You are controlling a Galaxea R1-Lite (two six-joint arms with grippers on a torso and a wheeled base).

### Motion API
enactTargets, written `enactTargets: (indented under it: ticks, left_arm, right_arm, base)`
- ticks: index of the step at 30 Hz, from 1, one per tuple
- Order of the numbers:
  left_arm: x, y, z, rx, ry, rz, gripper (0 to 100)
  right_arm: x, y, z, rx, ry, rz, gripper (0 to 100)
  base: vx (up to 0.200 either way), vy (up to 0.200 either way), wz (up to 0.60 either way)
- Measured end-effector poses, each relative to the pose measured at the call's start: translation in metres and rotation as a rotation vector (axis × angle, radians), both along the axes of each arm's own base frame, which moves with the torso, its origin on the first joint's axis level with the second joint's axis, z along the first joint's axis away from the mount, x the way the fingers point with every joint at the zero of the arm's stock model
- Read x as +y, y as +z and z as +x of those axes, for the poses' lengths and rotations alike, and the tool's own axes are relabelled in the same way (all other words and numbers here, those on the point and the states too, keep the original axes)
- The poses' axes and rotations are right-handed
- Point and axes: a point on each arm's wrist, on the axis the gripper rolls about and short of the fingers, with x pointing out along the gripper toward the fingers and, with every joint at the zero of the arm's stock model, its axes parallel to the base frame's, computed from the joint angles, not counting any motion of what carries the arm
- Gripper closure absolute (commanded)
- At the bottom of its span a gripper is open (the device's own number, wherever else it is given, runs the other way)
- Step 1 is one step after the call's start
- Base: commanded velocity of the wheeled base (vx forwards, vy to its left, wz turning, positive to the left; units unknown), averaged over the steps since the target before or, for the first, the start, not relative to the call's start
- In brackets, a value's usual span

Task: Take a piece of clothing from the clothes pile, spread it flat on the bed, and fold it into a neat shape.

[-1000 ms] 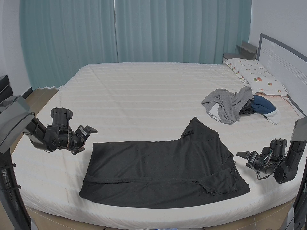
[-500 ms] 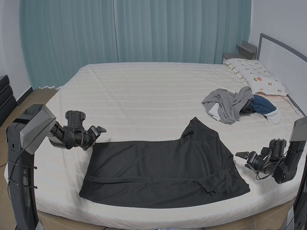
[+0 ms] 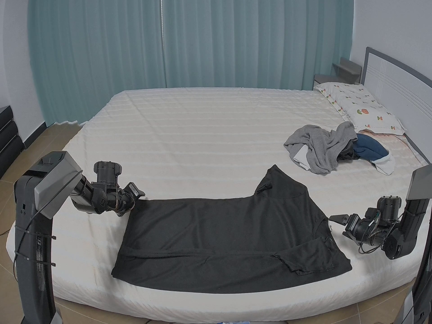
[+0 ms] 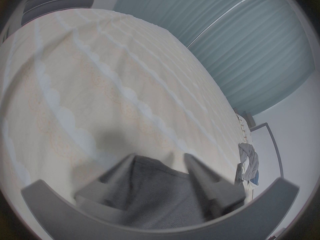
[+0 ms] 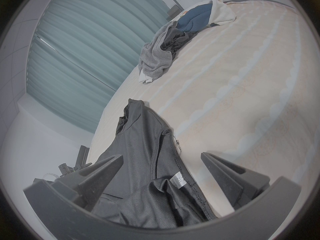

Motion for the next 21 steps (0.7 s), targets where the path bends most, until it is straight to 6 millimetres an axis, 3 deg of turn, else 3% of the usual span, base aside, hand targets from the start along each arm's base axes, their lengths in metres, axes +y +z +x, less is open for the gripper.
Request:
enactTargets:
  ticks: [11,16,21]
  left_arm:
    - [0.005,0.003,0.000,-0.009,0.117,0.000,100]
    - [0.005,0.008,-0.002,-0.019,0.140,-0.034,100]
    - [0.005,0.013,-0.004,-0.033,0.148,-0.057,100]
  right_arm:
    - [0.004,0.007,0.017,-0.058,0.011,-0.011,0]
    - [0.013,0.009,0.039,-0.083,0.030,-0.024,0]
    - [0.027,0.015,0.074,-0.088,0.041,-0.049,0]
  base:
    - [0.000,0.000,0.00]
    - [0.000,0.000,0.00]
    - [0.000,0.000,0.00]
